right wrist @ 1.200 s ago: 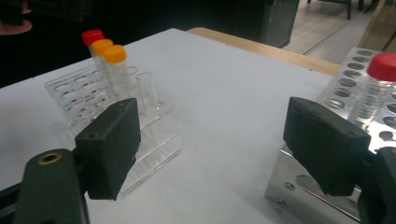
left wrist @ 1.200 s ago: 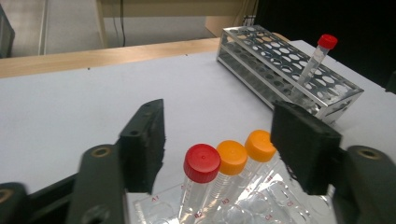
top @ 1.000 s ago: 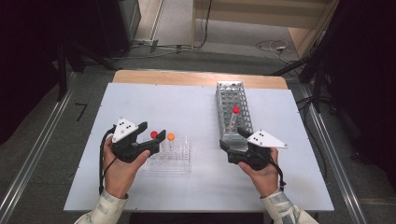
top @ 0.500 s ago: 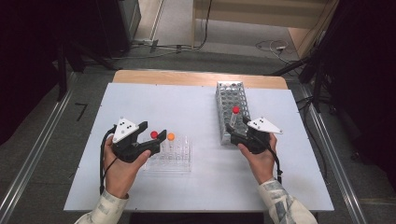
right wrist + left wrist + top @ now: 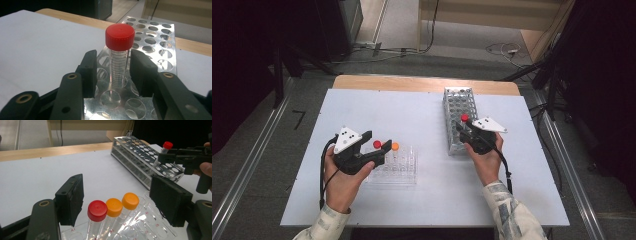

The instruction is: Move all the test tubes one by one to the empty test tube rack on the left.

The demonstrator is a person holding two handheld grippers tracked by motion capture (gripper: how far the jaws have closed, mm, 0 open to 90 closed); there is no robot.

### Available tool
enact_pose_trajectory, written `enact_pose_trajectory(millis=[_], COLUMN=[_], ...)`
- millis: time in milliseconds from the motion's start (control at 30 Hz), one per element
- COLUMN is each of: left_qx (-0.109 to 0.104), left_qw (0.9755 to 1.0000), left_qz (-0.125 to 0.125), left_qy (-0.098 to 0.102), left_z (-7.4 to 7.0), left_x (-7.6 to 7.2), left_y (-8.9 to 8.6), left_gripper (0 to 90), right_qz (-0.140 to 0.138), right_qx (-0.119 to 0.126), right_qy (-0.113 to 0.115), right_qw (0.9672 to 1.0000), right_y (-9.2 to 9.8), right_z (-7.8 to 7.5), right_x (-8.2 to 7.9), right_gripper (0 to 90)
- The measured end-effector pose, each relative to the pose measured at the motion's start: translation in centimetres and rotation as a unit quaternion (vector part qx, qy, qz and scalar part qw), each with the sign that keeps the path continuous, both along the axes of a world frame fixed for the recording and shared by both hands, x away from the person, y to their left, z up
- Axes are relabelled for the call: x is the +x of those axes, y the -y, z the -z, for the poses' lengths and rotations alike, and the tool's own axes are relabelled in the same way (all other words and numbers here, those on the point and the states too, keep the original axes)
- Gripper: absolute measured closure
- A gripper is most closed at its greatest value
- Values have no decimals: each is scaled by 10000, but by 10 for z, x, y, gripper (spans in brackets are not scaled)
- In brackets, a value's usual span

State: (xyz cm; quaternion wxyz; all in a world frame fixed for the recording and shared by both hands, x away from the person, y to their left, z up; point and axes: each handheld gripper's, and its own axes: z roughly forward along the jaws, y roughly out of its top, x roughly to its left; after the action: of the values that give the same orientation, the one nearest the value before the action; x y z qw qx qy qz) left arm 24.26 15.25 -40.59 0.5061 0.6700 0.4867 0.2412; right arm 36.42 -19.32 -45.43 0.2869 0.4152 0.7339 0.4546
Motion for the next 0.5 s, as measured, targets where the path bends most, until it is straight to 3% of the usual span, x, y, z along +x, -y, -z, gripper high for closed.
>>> enact_pose_trajectory(millis=[267,500], left_qx=[12,18], left_qw=[10000,10000], left_qz=[22,16], left_qy=[-9,14], left_z=[1,0], left_x=[0,0], left_y=[2,2], left_gripper=[281,281], right_qz=[20,59], right_qx=[-99,-10], right_qy=[1,33], right_qw=[9999,10000], right_y=[1,5], right_z=[3,-2], right_x=[3,2], right_gripper=[703,711])
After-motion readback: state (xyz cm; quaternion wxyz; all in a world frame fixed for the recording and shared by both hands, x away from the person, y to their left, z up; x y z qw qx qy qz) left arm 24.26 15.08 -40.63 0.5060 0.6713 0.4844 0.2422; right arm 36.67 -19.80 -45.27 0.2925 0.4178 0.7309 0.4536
